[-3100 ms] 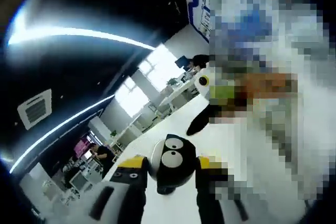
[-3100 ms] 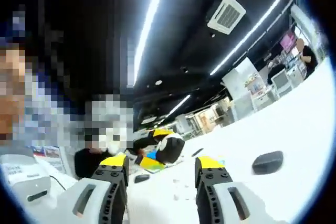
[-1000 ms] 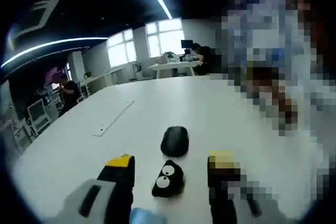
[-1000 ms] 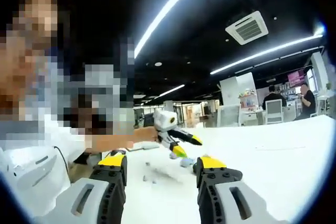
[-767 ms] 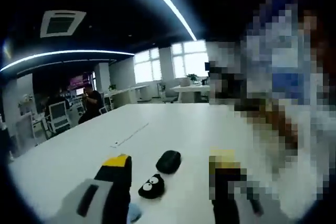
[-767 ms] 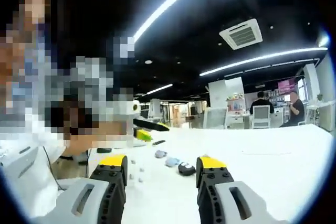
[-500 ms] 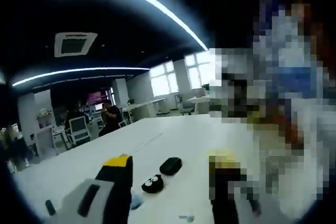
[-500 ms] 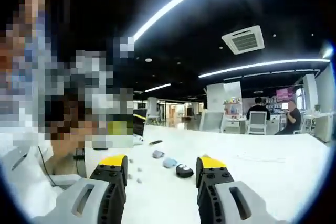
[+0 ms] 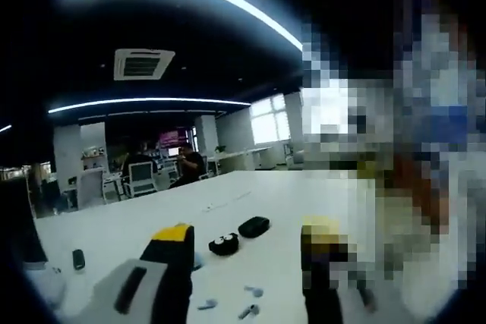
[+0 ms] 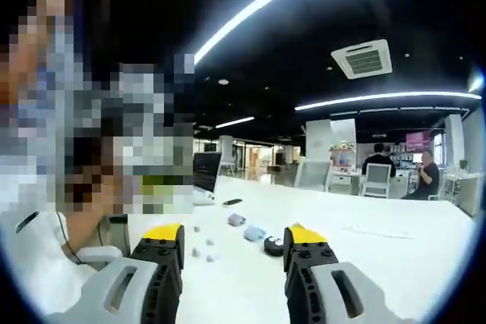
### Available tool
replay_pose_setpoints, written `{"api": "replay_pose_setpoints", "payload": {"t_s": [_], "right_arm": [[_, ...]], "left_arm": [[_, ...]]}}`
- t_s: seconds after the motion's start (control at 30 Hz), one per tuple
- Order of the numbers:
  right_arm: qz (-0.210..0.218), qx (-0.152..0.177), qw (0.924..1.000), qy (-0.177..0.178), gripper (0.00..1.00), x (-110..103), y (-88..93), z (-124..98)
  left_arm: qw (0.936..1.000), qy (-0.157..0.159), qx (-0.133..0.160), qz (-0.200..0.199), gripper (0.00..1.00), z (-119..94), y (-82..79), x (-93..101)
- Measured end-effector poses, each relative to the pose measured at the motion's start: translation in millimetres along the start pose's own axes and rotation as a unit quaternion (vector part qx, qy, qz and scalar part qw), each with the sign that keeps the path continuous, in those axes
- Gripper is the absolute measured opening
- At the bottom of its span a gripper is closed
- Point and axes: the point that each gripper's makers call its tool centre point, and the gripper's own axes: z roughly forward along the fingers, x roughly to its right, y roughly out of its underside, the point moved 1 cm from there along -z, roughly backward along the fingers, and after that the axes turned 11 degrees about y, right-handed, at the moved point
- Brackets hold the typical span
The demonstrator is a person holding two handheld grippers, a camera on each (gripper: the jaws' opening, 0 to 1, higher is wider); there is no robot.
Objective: Pick up the earbuds from the table and place the earbuds into the earbud case
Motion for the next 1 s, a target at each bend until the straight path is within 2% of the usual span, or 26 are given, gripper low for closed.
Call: {"api": "replay_pose_setpoints", "payload": {"t_s": [0.1,0.17,0.33,0.77,0.9,1.0], "right_arm": [[0.0,0.0,1.0,-0.008,0.51,-7,-0.9,2],[-0.007,-0.003,0.9999,-0.012,0.51,-10,0.4,2],[-0.013,-0.01,0.9997,-0.016,0.5,-13,4.4,3],[-0.021,-0.025,0.9991,-0.027,0.5,-19,13.6,11],[-0.023,-0.023,0.9991,-0.028,0.5,-16,11.5,15],[-0.021,-0.024,0.9991,-0.028,0.49,-12,13.0,23]], "left_arm": [[0.9996,0.009,0.026,-0.012,0.54,-4,-7.7,0.9],[0.9994,0.01,0.028,-0.016,0.53,-5,-7.1,1.0],[0.9997,0.0,0.023,-0.012,0.52,-5,-0.9,-1.2],[0.9999,0.001,0.009,-0.008,0.52,-10,6.4,-4.4],[0.9999,0.0,0.012,-0.008,0.52,-11,4.1,-11.1],[0.9999,-0.006,0.005,-0.009,0.52,-11,8.6,-20.1]]}}
